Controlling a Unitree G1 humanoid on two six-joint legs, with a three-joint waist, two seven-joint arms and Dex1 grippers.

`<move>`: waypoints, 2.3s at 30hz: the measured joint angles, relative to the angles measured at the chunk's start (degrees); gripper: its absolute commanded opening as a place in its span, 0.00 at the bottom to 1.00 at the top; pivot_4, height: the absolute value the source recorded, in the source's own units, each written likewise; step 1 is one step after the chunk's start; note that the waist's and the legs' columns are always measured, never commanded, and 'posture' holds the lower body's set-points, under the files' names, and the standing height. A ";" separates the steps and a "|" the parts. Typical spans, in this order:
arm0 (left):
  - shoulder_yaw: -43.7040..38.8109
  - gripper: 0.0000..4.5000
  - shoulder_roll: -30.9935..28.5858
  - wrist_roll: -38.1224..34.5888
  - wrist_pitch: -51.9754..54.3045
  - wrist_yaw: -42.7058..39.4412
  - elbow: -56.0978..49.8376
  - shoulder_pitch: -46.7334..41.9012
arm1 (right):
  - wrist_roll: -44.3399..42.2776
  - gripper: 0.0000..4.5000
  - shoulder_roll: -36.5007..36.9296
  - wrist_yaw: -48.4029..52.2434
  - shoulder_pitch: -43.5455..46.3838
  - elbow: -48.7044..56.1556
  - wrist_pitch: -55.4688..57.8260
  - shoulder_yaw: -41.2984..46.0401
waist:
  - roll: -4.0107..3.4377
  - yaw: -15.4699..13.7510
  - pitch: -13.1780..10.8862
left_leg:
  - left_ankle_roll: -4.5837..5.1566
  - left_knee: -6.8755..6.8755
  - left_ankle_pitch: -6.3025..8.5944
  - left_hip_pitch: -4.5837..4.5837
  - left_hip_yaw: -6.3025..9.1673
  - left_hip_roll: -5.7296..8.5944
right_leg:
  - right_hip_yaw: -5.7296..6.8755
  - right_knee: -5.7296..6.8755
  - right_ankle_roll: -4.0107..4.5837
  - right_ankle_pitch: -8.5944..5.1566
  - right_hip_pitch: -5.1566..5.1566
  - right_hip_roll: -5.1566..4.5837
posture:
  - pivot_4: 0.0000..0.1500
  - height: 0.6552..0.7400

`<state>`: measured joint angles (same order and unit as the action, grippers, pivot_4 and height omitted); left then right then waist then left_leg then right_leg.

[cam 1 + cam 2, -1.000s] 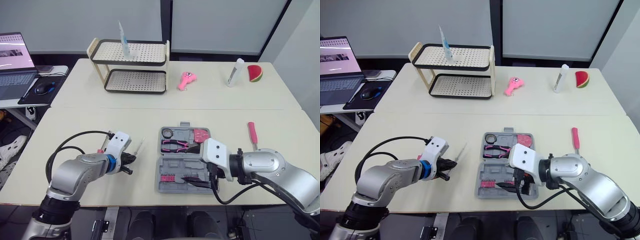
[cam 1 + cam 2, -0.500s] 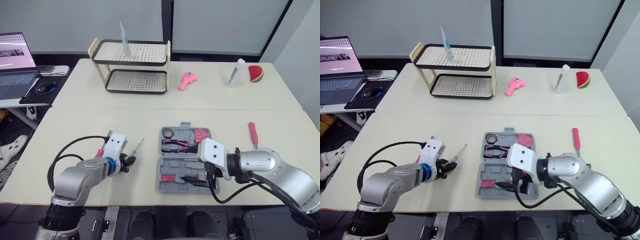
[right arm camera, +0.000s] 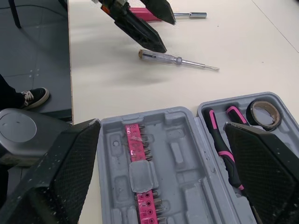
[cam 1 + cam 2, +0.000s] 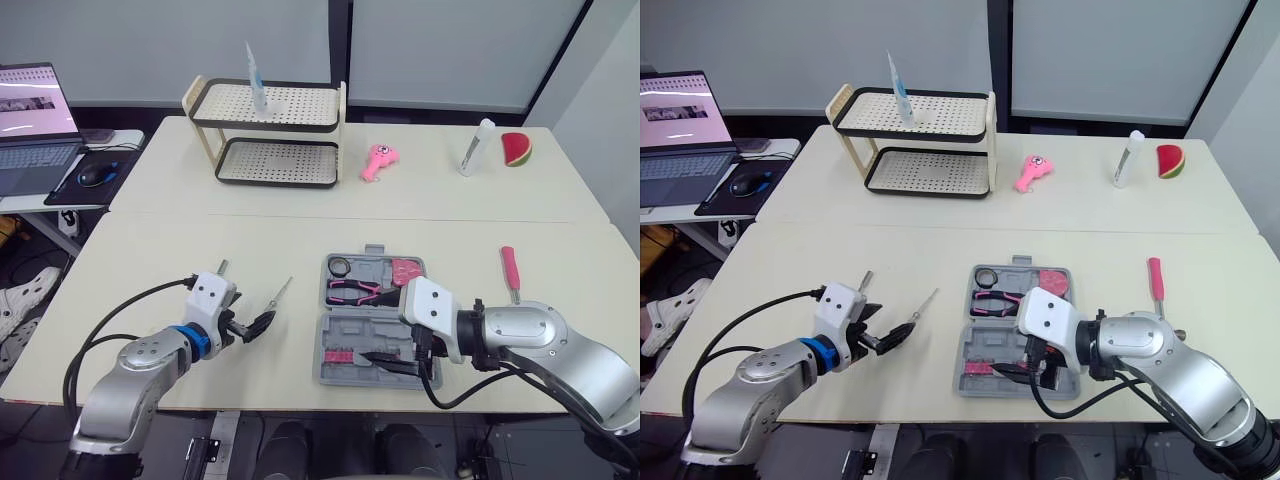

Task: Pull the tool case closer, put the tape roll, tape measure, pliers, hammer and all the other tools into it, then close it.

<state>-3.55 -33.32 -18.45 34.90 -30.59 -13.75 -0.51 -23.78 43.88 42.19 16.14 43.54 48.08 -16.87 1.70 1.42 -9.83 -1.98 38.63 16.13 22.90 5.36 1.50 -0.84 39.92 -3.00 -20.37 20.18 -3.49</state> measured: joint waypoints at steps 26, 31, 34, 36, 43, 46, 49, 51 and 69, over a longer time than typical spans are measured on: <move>6.59 0.19 4.32 9.05 -2.42 0.05 11.28 -7.19 | 0.04 1.00 -0.07 -0.53 -0.01 -0.02 0.35 -0.05 | -0.42 0.08 0.28 | 0.00 0.00 0.00 -0.01 0.01 0.05 | 0.00 0.01 0.00 0.00 -0.02 0.11 | 1.00 0.87; 6.16 0.05 4.20 8.65 -1.98 -0.53 10.89 -6.84 | -0.02 1.00 -0.10 -0.89 -0.02 -0.01 0.65 -0.03 | -0.48 0.10 0.34 | 0.00 0.00 0.00 -0.02 0.02 0.05 | -0.01 0.01 0.00 0.00 -0.03 0.11 | 1.00 0.87; 4.74 0.05 2.59 7.53 -0.49 -1.61 9.24 -5.52 | -0.09 1.00 -0.09 -1.11 -0.91 0.13 0.68 0.42 | -0.48 0.15 0.34 | 0.01 -0.03 0.00 -0.01 0.04 0.03 | -0.02 0.00 0.00 0.00 -0.01 0.11 | 1.00 0.87; 3.31 0.05 0.80 6.81 -0.30 -2.97 7.88 -4.31 | -0.27 1.00 -0.01 -1.08 -2.19 0.43 0.65 1.45 | -0.48 0.25 0.33 | 0.01 -0.04 0.00 0.00 0.05 -0.02 | -0.03 0.01 0.00 0.00 0.01 0.11 | 1.00 0.87; 2.78 0.05 -6.26 2.51 -6.46 -15.53 -3.16 -8.60 | -2.32 1.00 3.64 1.51 -8.16 2.80 -2.18 9.22 | -0.50 -0.66 0.32 | 0.00 -0.02 0.00 0.01 0.07 0.13 | -0.03 -0.15 0.00 0.00 -0.15 0.01 | 1.00 0.87; 9.31 0.05 -6.97 2.16 -6.81 -21.19 -5.30 -13.29 | -2.82 1.00 6.85 3.27 -11.37 2.99 -3.14 12.47 | -0.54 -0.98 0.30 | 0.01 -0.02 0.00 0.01 0.07 0.14 | -0.01 -0.17 0.00 0.00 -0.18 0.05 | 1.00 0.87; 17.44 0.05 -5.19 3.08 -5.72 -24.67 -5.77 -19.83 | -3.17 1.00 9.73 4.11 -13.20 2.95 -2.33 14.82 | -0.53 -0.99 0.30 | 0.01 -0.01 0.01 0.01 0.03 0.13 | 0.02 -0.17 0.00 0.00 -0.19 0.11 | 1.00 0.87; 21.47 0.05 -4.07 4.77 -5.34 -25.58 -4.80 -23.66 | -3.57 1.00 10.33 3.98 -13.88 3.02 -1.24 15.83 | -0.52 -0.89 0.30 | 0.03 -0.01 0.01 0.00 0.00 0.10 | 0.00 -0.16 0.00 0.00 -0.20 0.16 | 1.00 0.87; 38.37 0.05 6.55 20.77 -8.42 -25.06 12.28 -31.95 | -2.21 1.00 11.44 2.18 -14.88 2.99 0.77 14.86 | -0.50 0.00 0.29 | 0.04 0.00 0.01 0.02 0.02 0.05 | 0.01 -0.15 -0.01 0.00 -0.19 0.23 | 1.00 0.87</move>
<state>34.82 -26.77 2.31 26.48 -55.65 -1.46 -32.45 -25.98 55.31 44.36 1.26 46.53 48.85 -2.01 1.20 1.42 -9.54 -1.94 38.64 16.14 22.92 5.38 1.54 -0.83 39.77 -3.00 -20.38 20.00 -3.27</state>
